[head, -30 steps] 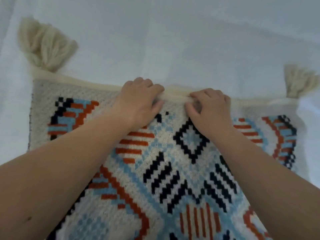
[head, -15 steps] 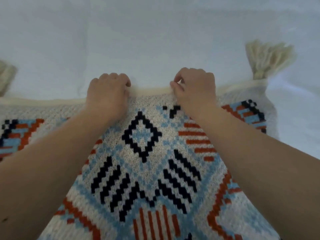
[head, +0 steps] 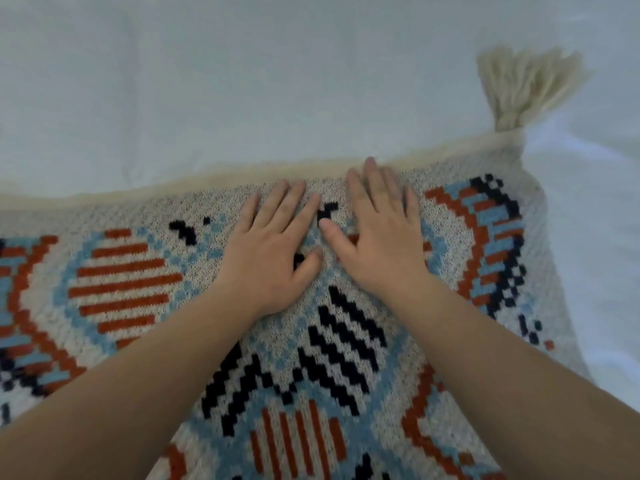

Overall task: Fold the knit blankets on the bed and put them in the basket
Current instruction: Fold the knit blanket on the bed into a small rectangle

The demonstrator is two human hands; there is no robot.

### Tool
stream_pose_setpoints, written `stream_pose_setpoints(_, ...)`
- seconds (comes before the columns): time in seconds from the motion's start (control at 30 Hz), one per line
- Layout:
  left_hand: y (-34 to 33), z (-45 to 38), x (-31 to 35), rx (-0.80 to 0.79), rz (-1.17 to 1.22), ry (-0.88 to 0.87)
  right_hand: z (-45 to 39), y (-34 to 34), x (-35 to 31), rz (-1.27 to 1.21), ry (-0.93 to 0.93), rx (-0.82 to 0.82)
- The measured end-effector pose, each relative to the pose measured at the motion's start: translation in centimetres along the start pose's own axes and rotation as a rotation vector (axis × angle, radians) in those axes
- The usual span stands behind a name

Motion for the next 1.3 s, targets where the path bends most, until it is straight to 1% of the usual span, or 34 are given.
stream_pose_setpoints(0.1, 0.4, -0.3, 0.4, -0.017, -0.019, 0.037, 0.5, 1.2, 2.8, 0.018, -0.061, 0.050)
stream_pose_setpoints(0.17, 0.5, -0.4, 1.6, -0.023, -0.016, 0.052, 1.2, 1.5, 5.1, 0.062, -0.111, 0.030)
stream_pose_setpoints(0.27, 0.1, -1.3, 5.0, -0.011, 0.000, -0.020, 1.4, 1.1, 7.1, 0.134, -0.106, -0.051)
stream_pose_setpoints(0.37, -0.2, -2.8, 6.7, 0.007, -0.039, -0.054, 1.2, 1.0, 9.0, 0.133, -0.165, -0.030)
stream_pose_setpoints(0.47, -0.5, -3.3, 6.6, -0.002, -0.065, -0.043, 1.4, 1.4, 11.6, 0.089, -0.240, 0.018)
stream_pose_setpoints(0.57, -0.5, -2.8, 5.8, 0.005, -0.034, -0.045, 1.6, 1.5, 12.8, 0.048, -0.226, 0.031)
stream_pose_setpoints(0.7, -0.2, -0.2, 2.6, -0.007, -0.027, -0.003, 1.4, 1.8, 12.2, 0.010, -0.204, 0.024)
stream_pose_setpoints(0.77, -0.5, 1.2, 1.5, -0.019, 0.002, -0.005, 1.8, 2.9, 11.5, 0.025, -0.211, 0.051)
stream_pose_setpoints(0.8, -0.6, 2.2, 0.6, -0.018, 0.014, -0.001, 2.0, 3.1, 9.9, 0.038, -0.185, 0.051)
stream_pose_setpoints(0.83, -0.8, 3.3, -0.6, -0.013, 0.025, 0.007, 2.3, 3.0, 7.4, 0.052, -0.119, 0.033)
stream_pose_setpoints(0.93, -1.6, 6.7, -4.3, 0.019, 0.051, 0.043, 3.7, 0.5, -2.6, 0.047, 0.212, -0.082)
stream_pose_setpoints(1.0, -2.2, 9.3, -7.1, 0.033, 0.044, 0.069, 4.9, -2.2, -9.0, 0.012, 0.375, -0.132)
stream_pose_setpoints(1.13, -3.8, 14.8, -13.2, 0.035, 0.075, 0.156, 5.3, -5.4, -17.6, -0.009, 0.452, -0.133)
stream_pose_setpoints(1.3, -6.5, 22.2, -19.4, 0.054, 0.132, 0.221, 6.9, -7.8, -26.1, 0.019, 0.614, -0.135)
Point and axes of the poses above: each hand's wrist, its own z-axis away from the middle knuckle, its own y-axis out of the back of the hand, x = y × z, the point moved 2 cm from there along -z, towards the middle knuckle, and after that the axes turned 14 degrees about y, right-handed, at the moved point
